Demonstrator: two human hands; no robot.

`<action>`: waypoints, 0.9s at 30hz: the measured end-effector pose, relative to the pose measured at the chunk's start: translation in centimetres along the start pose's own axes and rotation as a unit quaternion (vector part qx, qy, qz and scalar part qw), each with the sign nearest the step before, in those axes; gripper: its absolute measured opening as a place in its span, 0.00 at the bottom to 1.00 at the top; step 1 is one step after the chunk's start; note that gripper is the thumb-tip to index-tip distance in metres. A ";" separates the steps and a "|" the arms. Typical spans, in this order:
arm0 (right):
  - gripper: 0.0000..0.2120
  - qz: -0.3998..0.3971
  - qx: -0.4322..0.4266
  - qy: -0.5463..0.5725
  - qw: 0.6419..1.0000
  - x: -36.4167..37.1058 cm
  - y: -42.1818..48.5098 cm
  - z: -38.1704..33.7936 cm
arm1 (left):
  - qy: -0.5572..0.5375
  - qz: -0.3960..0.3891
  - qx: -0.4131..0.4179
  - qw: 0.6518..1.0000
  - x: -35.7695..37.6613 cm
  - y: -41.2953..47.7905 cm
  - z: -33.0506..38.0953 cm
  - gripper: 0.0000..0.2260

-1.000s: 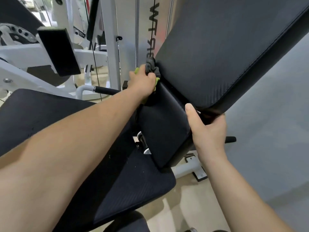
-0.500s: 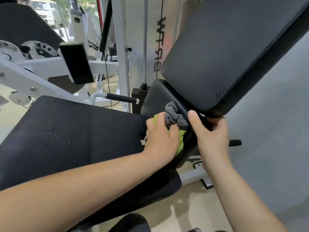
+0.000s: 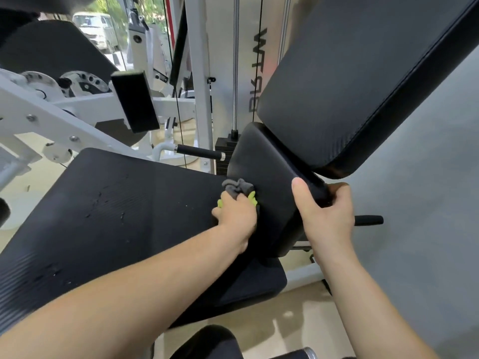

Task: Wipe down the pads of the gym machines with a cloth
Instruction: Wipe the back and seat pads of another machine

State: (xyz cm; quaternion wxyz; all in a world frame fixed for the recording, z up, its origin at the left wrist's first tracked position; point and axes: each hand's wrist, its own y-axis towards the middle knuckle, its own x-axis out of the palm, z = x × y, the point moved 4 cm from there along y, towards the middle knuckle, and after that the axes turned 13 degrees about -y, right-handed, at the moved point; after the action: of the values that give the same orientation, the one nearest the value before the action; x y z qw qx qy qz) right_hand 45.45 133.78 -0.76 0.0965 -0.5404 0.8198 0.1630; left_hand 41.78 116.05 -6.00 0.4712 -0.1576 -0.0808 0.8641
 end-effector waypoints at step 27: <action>0.24 -0.043 0.047 0.071 0.995 -0.9 -2.5 1.7 | 0.197 -0.169 0.267 0.928 -3.9 -1.8 3.5 0.11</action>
State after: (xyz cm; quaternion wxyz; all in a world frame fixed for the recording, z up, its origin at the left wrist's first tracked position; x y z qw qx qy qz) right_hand 48.03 134.29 -2.48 0.0702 -0.5800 0.8075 0.0814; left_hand 43.96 113.82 -1.40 0.6411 -0.1769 0.2218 0.7131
